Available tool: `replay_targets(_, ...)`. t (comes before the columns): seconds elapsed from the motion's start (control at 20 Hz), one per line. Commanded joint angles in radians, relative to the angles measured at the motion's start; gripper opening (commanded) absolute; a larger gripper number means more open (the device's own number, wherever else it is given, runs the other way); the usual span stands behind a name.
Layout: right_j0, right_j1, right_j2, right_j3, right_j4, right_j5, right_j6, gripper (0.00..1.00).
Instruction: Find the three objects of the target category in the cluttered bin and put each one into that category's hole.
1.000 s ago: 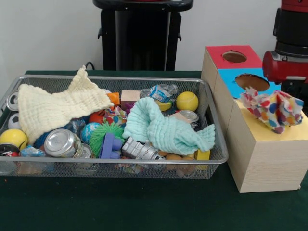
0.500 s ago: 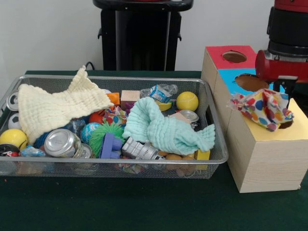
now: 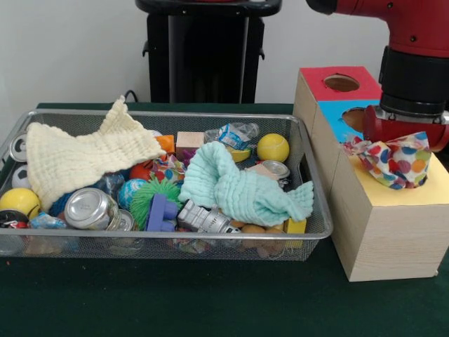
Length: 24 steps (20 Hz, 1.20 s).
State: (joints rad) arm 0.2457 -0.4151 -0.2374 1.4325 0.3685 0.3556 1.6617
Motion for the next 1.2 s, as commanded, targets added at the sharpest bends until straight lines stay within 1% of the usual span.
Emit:
replay_targets(0.05,-0.025,0.145,0.050,0.035,0.038,-0.020,0.269,0.00)
replay_targets(0.25,0.013,0.209,0.014,-0.011,0.075,-0.040,0.314,0.00)
replay_targets(0.3,0.012,0.224,0.024,-0.018,0.091,-0.059,0.321,0.00)
replay_targets(0.4,-0.006,0.247,0.071,-0.028,0.124,-0.103,0.326,0.00)
replay_targets(0.55,-0.001,0.303,0.084,-0.074,0.174,-0.131,0.343,0.00)
replay_targets(0.7,0.001,0.335,0.101,-0.093,0.223,-0.141,0.355,0.00)
replay_targets(0.95,-0.004,0.366,0.116,-0.108,0.237,-0.199,0.332,0.00)
replay_targets(1.2,-0.005,0.399,0.142,-0.111,0.254,-0.276,0.350,0.00)
